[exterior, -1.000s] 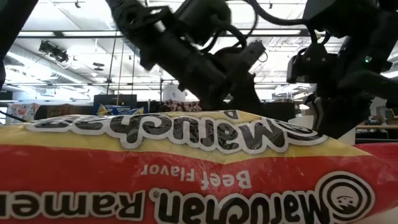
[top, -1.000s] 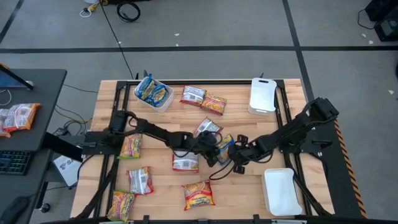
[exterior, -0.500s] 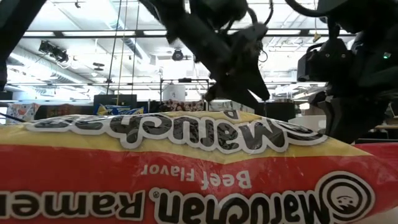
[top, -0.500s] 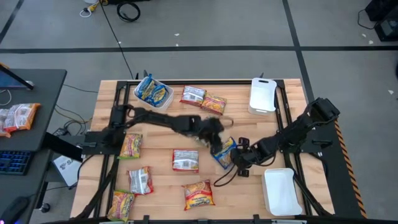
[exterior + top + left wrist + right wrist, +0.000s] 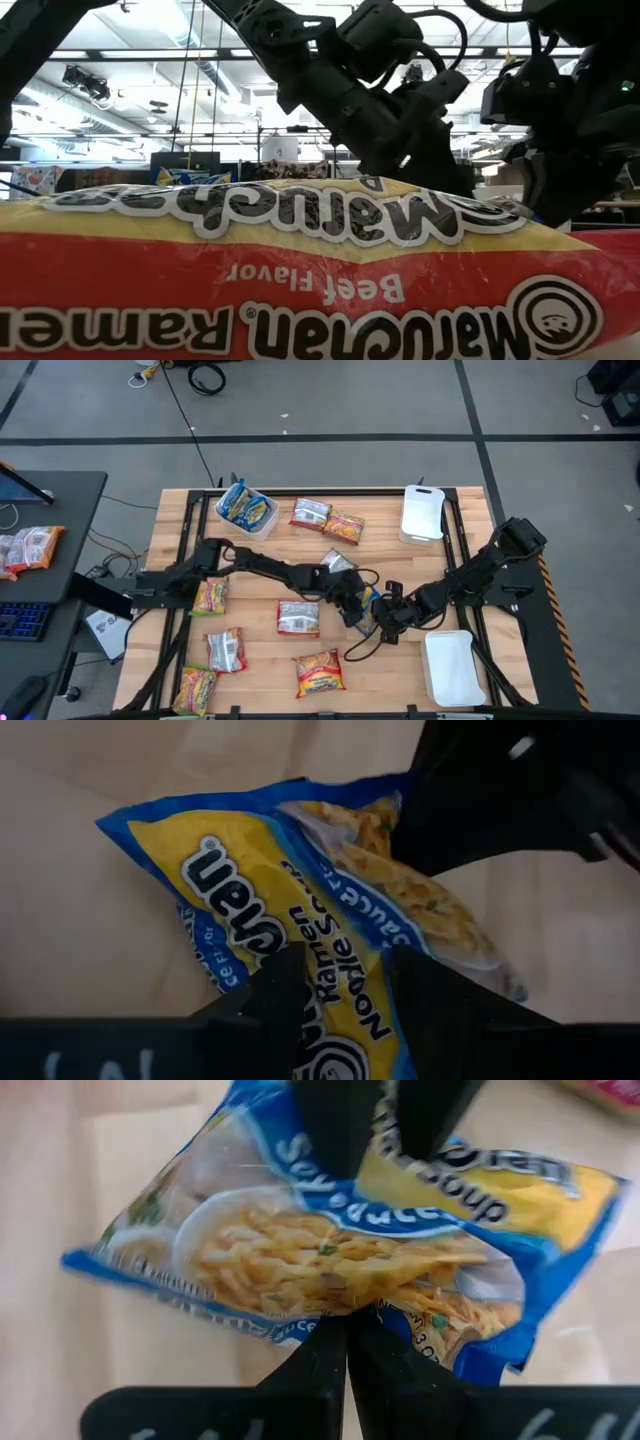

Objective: Sort Maruchan noodles
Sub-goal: Put the blue noodle pack into the top left white bin

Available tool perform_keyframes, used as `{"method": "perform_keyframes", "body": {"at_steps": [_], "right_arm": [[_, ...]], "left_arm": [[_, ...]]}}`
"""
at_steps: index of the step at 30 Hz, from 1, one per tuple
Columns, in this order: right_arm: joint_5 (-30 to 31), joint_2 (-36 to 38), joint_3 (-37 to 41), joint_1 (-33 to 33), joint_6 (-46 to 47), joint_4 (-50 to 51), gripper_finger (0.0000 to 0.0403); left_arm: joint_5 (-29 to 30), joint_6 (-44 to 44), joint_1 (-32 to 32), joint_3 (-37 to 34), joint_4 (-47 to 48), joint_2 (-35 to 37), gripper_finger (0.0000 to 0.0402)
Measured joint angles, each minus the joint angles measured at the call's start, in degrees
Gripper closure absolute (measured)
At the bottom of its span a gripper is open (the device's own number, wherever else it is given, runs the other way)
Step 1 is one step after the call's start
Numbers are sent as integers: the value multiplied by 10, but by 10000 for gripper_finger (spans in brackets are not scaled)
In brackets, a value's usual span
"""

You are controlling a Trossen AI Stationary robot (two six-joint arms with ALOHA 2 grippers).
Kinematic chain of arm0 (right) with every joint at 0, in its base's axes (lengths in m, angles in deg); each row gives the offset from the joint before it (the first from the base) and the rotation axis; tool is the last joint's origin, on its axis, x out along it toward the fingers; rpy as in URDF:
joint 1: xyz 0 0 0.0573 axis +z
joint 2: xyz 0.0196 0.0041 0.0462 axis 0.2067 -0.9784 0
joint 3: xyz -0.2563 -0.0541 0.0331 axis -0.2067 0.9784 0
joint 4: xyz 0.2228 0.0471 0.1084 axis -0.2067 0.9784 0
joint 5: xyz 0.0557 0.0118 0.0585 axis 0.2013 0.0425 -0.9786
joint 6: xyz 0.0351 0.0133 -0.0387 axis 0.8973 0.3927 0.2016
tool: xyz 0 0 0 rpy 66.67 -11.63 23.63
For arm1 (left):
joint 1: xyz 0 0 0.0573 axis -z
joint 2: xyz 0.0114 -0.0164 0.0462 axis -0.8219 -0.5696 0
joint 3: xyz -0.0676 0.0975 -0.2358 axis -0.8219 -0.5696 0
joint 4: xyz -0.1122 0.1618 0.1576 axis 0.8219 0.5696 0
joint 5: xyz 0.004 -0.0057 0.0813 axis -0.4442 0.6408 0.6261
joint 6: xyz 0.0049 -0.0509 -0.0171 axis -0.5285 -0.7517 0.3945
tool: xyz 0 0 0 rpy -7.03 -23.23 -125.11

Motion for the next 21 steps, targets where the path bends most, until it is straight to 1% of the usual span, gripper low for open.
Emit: {"method": "perform_keyframes", "body": {"at_steps": [4, 8, 10, 12, 13, 17, 18, 21], "right_arm": [[22, 0, 0, -1, -1, -6, 368], [25, 0, 0, -1, -4, -9, 340], [25, 0, 0, -1, -5, -8, 322], [18, 0, 0, -1, -13, -8, 303], [13, 0, 0, -2, -19, -8, 294], [-1, 5, 0, -6, -20, -2, 269], [-7, 7, 0, -7, -20, 2, 266], [-27, 12, 0, -9, -10, 16, 263]], "left_arm": [[55, 0, 8, 1, 33, 0, 247], [71, 11, 14, 1, 37, 0, 240], [82, 16, 18, 1, 37, 0, 246], [106, 27, 24, 1, 37, 0, 266], [119, 35, 26, 1, 38, 0, 283], [165, 76, 33, 1, 38, 4, 377], [169, 79, 33, 1, 39, 7, 387], [176, 102, 30, 0, 57, 30, 394]]}}
